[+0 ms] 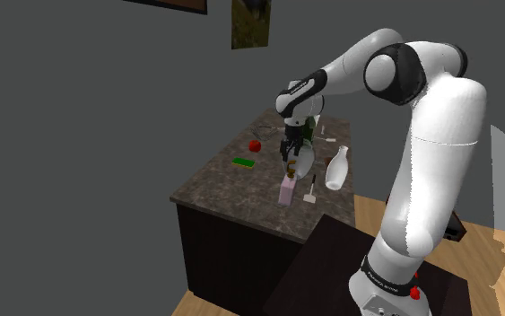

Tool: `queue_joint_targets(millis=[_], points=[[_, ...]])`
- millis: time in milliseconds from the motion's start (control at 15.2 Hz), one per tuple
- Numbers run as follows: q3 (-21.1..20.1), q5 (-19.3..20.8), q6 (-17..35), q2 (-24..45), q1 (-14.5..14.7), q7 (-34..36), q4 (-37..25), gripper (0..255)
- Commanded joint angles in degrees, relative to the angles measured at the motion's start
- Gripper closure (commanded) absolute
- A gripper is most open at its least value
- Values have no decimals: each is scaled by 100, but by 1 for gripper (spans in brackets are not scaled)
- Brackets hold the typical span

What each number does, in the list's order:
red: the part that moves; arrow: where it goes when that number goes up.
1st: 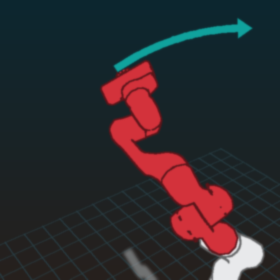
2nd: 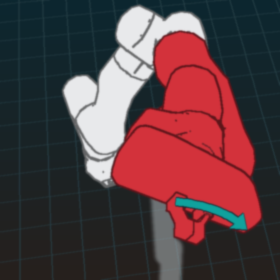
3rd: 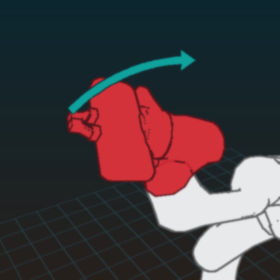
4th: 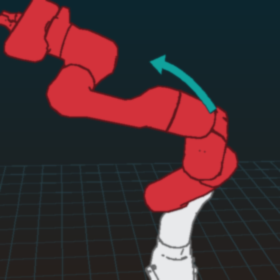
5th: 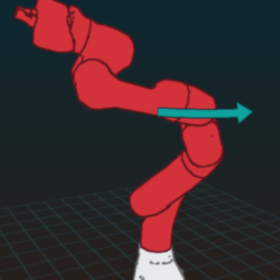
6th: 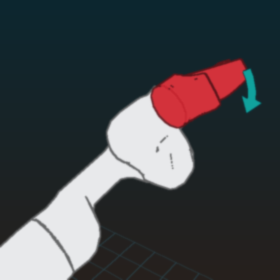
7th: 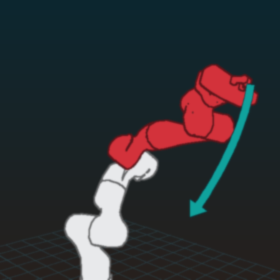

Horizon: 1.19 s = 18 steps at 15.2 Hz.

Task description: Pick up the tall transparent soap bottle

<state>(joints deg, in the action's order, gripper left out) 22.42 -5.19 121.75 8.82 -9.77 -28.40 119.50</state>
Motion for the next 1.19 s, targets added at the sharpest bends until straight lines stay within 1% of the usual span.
queue_joint_targets(millis=[0,66,528,660,726,1122], points=[[24,-221,1,484,-135,-242,-388,0],[20,-308,12,679,-199,-331,-532,0],[-57,-482,459,1008,-259,-452,-387,0],[-64,-497,495,1037,-264,-462,-378,0],[-69,-502,495,1049,-260,-456,-389,255],[-70,-501,491,1047,-257,-452,-391,255]])
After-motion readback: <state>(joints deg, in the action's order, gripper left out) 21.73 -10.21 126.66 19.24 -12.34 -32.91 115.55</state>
